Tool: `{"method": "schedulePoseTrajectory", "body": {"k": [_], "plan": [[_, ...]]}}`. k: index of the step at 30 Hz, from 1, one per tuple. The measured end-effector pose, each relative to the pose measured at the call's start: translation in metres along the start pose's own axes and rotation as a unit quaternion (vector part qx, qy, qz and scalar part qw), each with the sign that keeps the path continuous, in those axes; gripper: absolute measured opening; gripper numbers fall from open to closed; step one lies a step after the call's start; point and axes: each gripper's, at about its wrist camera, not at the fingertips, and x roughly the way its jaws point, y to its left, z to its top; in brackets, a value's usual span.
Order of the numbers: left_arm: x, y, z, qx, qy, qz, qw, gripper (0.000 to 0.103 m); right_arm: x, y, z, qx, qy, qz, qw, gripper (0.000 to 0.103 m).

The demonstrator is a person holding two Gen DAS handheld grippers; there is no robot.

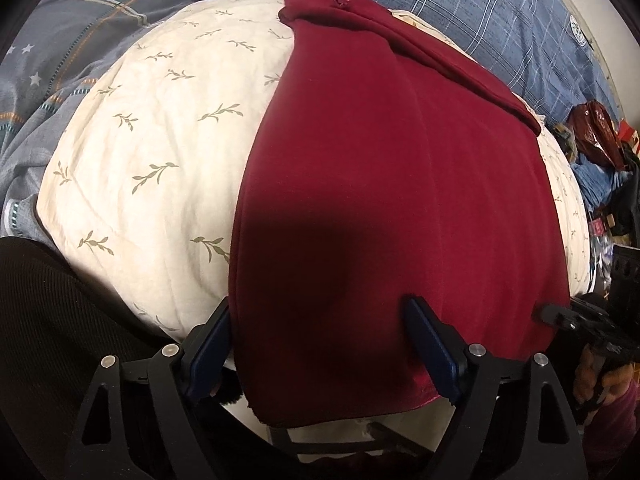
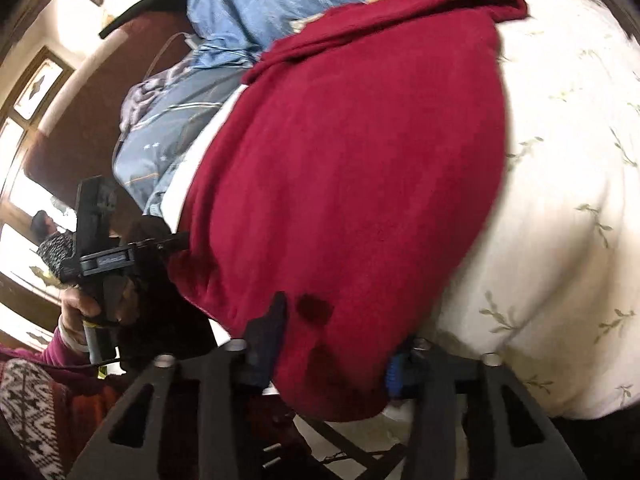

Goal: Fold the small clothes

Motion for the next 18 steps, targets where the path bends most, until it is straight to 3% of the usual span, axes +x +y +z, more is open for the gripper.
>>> {"method": "schedulePoseTrajectory", "body": {"k": [4,10,14,16,18], "plan": [[-0.0006,-0.0003,-0.0015,0.006,0.001,0.005,1.0,0.084,0.0044,0.0121,-0.0009,-0.022,0.001,-0.014,1.0,0.064],[-0.0012,-0.0006,-0.0022,0.004,-0.001,0.002,1.0,0.084,0.0017,0.0069,-0.0009,-0.001,-0.003,-0.002,1.0,0.062],[-0.0009,-0.0015,-0.0026,0.005,-0.002,0.006,1.0,0.084,-0.0005,0.0055,-0.002,-0.003,-0.001,-0.006,1.0,0.055],[-0.0008,-0.0015,-0.0026,0.006,-0.002,0.007,1.0,0.084,-0.0003,0.0057,-0.0014,-0.006,0.001,-0.008,1.0,0.048],[-0.0008,-0.0015,-0.0026,0.006,-0.003,0.008,0.9999,0.083,-0.0007,0.0052,-0.0007,-0.016,-0.002,-0.012,1.0,0.035]]}}
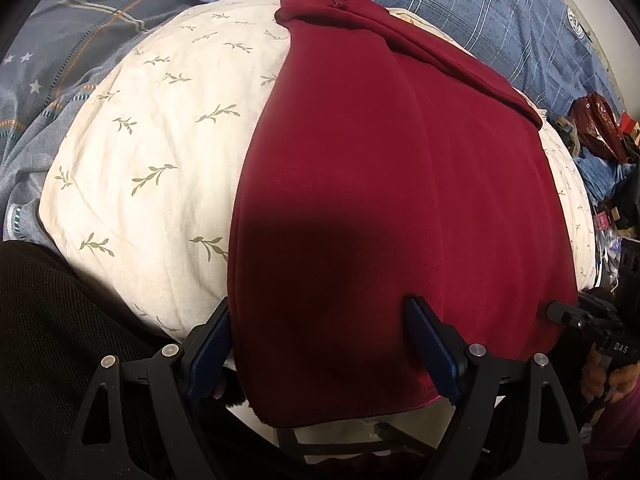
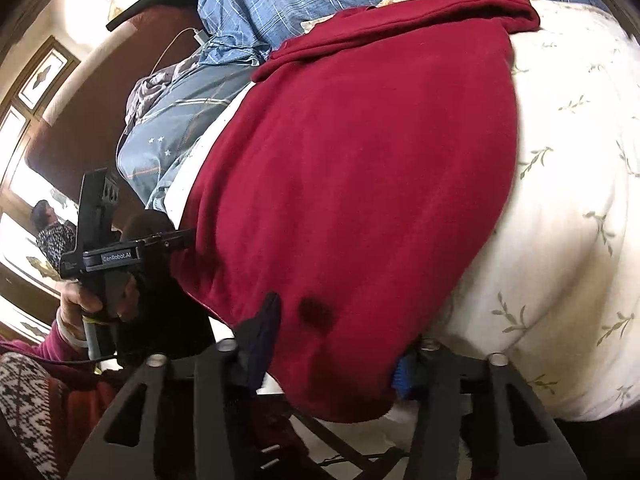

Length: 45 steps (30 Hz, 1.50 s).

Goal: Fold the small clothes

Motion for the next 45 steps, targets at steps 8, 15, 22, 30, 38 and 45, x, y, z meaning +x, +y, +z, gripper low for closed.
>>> {"method": "schedulePoseTrajectory", "body": {"k": [8,15,22,30,38,45], "plan": [[-0.007,0.008,0.003,-0.012,0.007,-0.023,0.9996,0.04,-0.008,-0.008,0.0,0.026,-0.025,0.046,0.998,0.015],[-0.031,0.02,0.012,-0.018,-0.011,-0.079,0.9966,0.005,-0.026,-0.008,0.005,0.042,-0.048,0.098,0.993,0.012],[-0.037,0.026,0.004,-0.007,-0.017,-0.058,0.9982,0.005,-0.02,-0.017,0.001,0.056,-0.031,0.08,0.995,0.011],[-0.025,0.019,-0.002,-0.013,0.004,-0.03,0.9995,0.031,-0.009,-0.029,-0.005,0.094,-0.011,0.094,0.991,0.034],[-0.012,0.019,-0.001,-0.02,0.008,-0.031,0.9993,0.04,-0.001,-0.027,-0.005,0.093,0.01,0.095,0.991,0.029],[-0.037,0.025,0.01,-0.021,-0.016,-0.099,0.9948,0.006,-0.033,0.002,0.013,0.033,-0.043,0.115,0.992,0.01]]}}
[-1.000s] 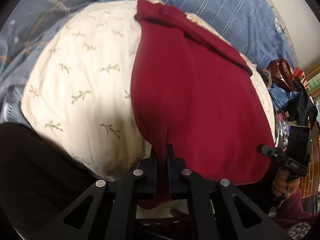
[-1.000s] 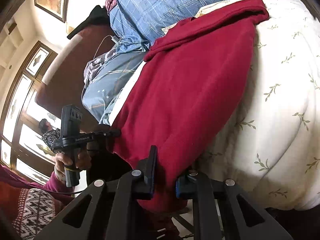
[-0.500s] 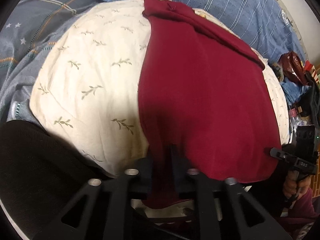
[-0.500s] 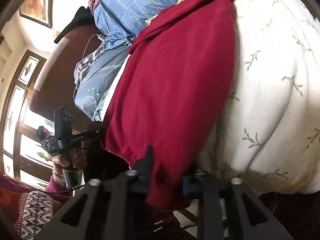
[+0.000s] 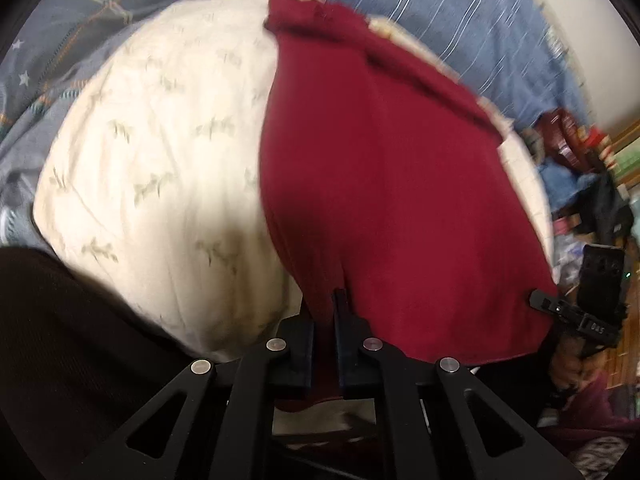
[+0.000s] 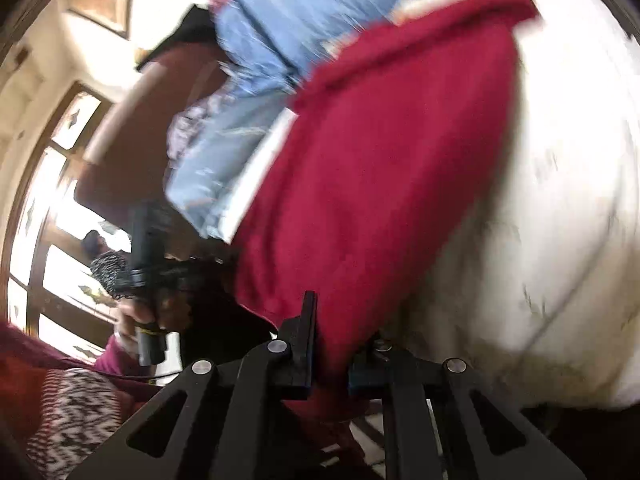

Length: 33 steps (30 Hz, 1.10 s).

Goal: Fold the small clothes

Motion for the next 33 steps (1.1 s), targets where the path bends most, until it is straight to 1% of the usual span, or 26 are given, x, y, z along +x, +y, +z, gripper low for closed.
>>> {"method": "schedulePoseTrajectory", "body": {"k": [1,3,5,6,9,11,13,17,19,22,25,30,32,33], "plan": [[-0.01,0.001,0.004,-0.004,-0.019,-0.015,0.9997,0.006,-0.006,0.006,0.005,-0.011,-0.011,0.003,1.0,0.01],[-0.038,0.002,0.014,-0.015,-0.069,-0.052,0.9961,0.005,-0.021,0.019,0.016,-0.025,-0.037,0.013,0.999,0.01],[-0.06,-0.002,0.022,-0.011,-0.11,-0.066,0.9917,0.005,-0.034,0.031,0.026,-0.032,-0.063,0.028,0.997,0.01],[-0.074,-0.008,0.026,0.003,-0.132,-0.068,0.989,0.006,-0.039,0.036,0.03,-0.036,-0.073,0.036,0.996,0.01],[-0.098,-0.024,0.03,0.039,-0.166,-0.064,0.9832,0.006,-0.051,0.05,0.036,-0.051,-0.094,0.048,0.993,0.01],[-0.105,-0.029,0.03,0.049,-0.174,-0.063,0.9815,0.006,-0.054,0.053,0.038,-0.061,-0.1,0.045,0.992,0.01],[-0.106,-0.031,0.032,0.048,-0.176,-0.068,0.9809,0.006,-0.057,0.048,0.041,-0.054,-0.106,0.048,0.992,0.01],[-0.097,-0.031,0.033,0.045,-0.17,-0.07,0.9819,0.006,-0.059,0.035,0.056,-0.04,-0.127,0.047,0.99,0.01],[-0.086,-0.033,0.046,0.047,-0.173,-0.064,0.9818,0.006,-0.063,0.029,0.071,-0.034,-0.14,0.046,0.989,0.01],[-0.066,-0.037,0.081,0.047,-0.181,-0.058,0.9806,0.006,-0.064,0.019,0.1,-0.024,-0.159,0.04,0.986,0.01],[-0.042,-0.039,0.119,0.039,-0.191,-0.037,0.98,0.006,-0.058,0.005,0.137,-0.021,-0.172,0.012,0.985,0.01],[-0.001,-0.043,0.175,0.034,-0.203,0.0,0.9786,0.006,-0.033,-0.028,0.191,0.001,-0.17,-0.04,0.985,0.01],[0.023,-0.044,0.202,0.031,-0.2,0.021,0.979,0.006,-0.023,-0.046,0.211,0.015,-0.164,-0.05,0.985,0.01],[0.037,-0.044,0.214,0.025,-0.196,0.023,0.98,0.006,-0.018,-0.052,0.219,0.022,-0.163,-0.056,0.985,0.01]]}}
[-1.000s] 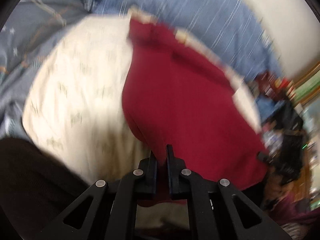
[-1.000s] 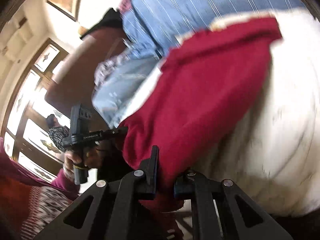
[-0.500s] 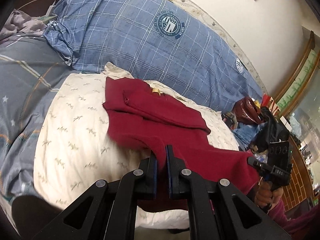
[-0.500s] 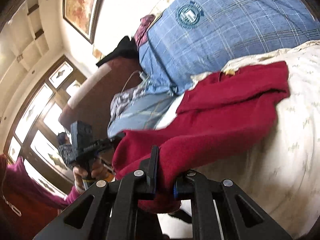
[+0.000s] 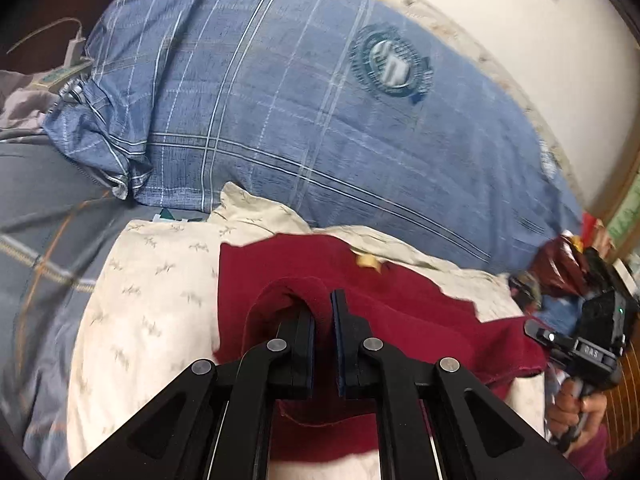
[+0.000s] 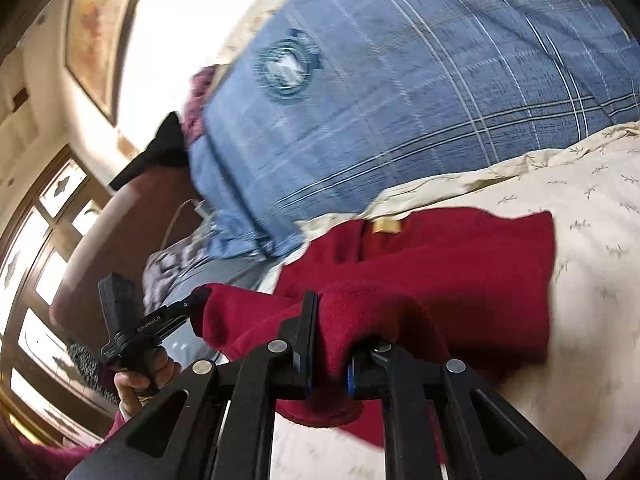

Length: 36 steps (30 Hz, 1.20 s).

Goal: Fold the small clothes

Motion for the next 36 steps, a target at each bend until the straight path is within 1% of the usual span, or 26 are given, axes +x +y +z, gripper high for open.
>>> {"method": "schedulePoseTrajectory", "body": {"k": [4,6,8,10,13,14,15,16,17,18,19,20,21,22,24,25,27,29,31,33,35,36], "plan": [[0.06,-0.002,0.014,0.006,0.022,0.026,0.9994,0.006,0.034,-0.026,0.024,0.012,0.012,-0.036,0.999,0.01],[0.089,0.001,0.02,0.007,0.034,0.041,0.9985,0.006,0.046,-0.04,0.028,0.027,0.019,-0.044,0.998,0.01],[0.109,0.004,0.023,0.003,0.04,0.051,0.9979,0.006,0.059,-0.055,0.033,0.043,0.025,-0.053,0.997,0.01],[0.129,0.01,0.026,-0.008,0.045,0.056,0.9974,0.006,0.07,-0.069,0.035,0.061,0.027,-0.054,0.996,0.01],[0.148,0.02,0.029,-0.02,0.057,0.052,0.9968,0.008,0.083,-0.085,0.036,0.083,0.037,-0.046,0.995,0.013],[0.153,0.023,0.029,-0.022,0.062,0.05,0.9966,0.008,0.087,-0.092,0.037,0.098,0.047,-0.046,0.993,0.017],[0.156,0.025,0.031,-0.026,0.068,0.046,0.9963,0.011,0.087,-0.096,0.037,0.112,0.054,-0.043,0.991,0.022],[0.157,0.026,0.032,-0.028,0.072,0.042,0.9962,0.02,0.084,-0.1,0.036,0.13,0.057,-0.032,0.989,0.026],[0.156,0.027,0.033,-0.03,0.073,0.034,0.9963,0.026,0.078,-0.1,0.036,0.134,0.053,-0.025,0.989,0.035],[0.153,0.029,0.035,-0.032,0.071,0.022,0.9967,0.043,0.071,-0.097,0.036,0.131,0.046,-0.023,0.99,0.049],[0.15,0.029,0.036,-0.033,0.067,0.016,0.9971,0.067,0.058,-0.093,0.036,0.122,0.027,-0.035,0.992,0.057],[0.143,0.029,0.037,-0.035,0.054,0.019,0.9977,0.077,0.05,-0.091,0.037,0.116,0.01,-0.047,0.992,0.066],[0.133,0.031,0.039,-0.038,0.033,0.02,0.9985,0.082,0.038,-0.087,0.037,0.109,-0.008,-0.056,0.992,0.066],[0.126,0.032,0.041,-0.038,0.023,0.016,0.9989,0.082,0.029,-0.084,0.037,0.104,-0.017,-0.061,0.993,0.066],[0.115,0.031,0.043,-0.032,0.023,0.005,0.9992,0.082,0.015,-0.074,0.034,0.089,-0.014,-0.059,0.994,0.066],[0.111,0.03,0.044,-0.029,0.023,0.005,0.9993,0.082,0.013,-0.067,0.032,0.078,-0.005,-0.061,0.995,0.065],[0.105,0.028,0.042,-0.017,0.015,0.018,0.9996,0.082,0.016,-0.048,0.024,0.036,0.021,-0.077,0.996,0.063],[0.107,0.025,0.04,-0.005,0.019,0.026,0.9995,0.082,0.025,-0.033,0.019,0.005,0.036,-0.083,0.996,0.063],[0.116,0.021,0.037,0.0,0.035,0.036,0.9987,0.082,0.046,-0.024,0.018,-0.013,0.056,-0.087,0.995,0.063],[0.13,0.019,0.033,0.0,0.057,0.047,0.9973,0.082,0.066,-0.024,0.021,-0.023,0.068,-0.104,0.992,0.065],[0.147,0.018,0.03,0.003,0.079,0.055,0.9954,0.082,0.093,-0.031,0.028,-0.028,0.096,-0.116,0.988,0.062],[0.159,0.019,0.028,0.005,0.091,0.074,0.9931,0.082,0.103,-0.036,0.031,-0.036,0.099,-0.146,0.984,0.063]]}}
